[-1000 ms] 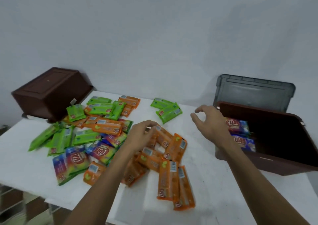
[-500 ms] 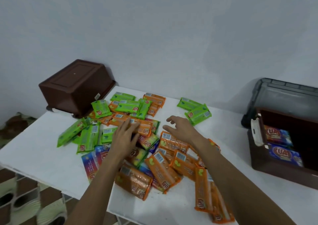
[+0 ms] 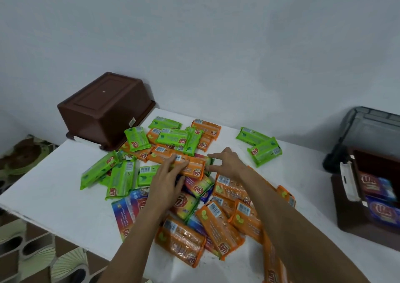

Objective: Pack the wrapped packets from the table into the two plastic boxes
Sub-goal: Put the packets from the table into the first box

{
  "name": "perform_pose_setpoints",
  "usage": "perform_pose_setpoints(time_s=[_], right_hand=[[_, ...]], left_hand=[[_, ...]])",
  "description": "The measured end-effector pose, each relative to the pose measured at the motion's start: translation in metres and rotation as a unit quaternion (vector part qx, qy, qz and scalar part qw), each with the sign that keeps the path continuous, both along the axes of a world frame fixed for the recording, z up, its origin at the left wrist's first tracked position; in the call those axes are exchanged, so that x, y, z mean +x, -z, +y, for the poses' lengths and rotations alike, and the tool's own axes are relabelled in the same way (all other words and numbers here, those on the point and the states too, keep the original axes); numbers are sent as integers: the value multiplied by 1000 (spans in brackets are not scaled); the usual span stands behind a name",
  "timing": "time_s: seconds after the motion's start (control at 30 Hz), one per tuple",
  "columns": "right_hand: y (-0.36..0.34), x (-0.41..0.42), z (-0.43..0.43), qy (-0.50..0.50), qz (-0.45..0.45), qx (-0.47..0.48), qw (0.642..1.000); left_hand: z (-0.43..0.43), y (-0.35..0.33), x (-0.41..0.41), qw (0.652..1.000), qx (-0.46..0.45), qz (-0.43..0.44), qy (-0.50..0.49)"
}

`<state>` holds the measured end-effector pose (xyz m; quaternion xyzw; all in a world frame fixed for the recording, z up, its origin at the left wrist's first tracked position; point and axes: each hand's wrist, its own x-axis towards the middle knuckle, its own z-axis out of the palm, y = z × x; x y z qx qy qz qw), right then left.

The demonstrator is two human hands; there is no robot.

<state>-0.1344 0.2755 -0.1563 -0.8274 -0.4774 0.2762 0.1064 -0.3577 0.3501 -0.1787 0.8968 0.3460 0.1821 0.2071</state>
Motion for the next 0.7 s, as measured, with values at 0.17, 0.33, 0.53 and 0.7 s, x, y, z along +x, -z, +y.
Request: perform_pose_setpoints(time_s=[0.17, 0.33, 0.53, 0.7], right_hand=[[4, 0, 4, 20, 11, 9, 1000], [4, 4, 8, 34, 53, 14, 998], [1, 10, 3, -23, -44, 8, 999], [0, 6, -2, -52, -10, 25, 998]], left_hand=[[2, 1, -1, 1000, -13, 5, 0], [1, 0, -1, 1000, -17, 4, -4], [1, -1, -3, 1000, -20, 9, -5], [3, 0, -2, 1000, -25, 6, 1]])
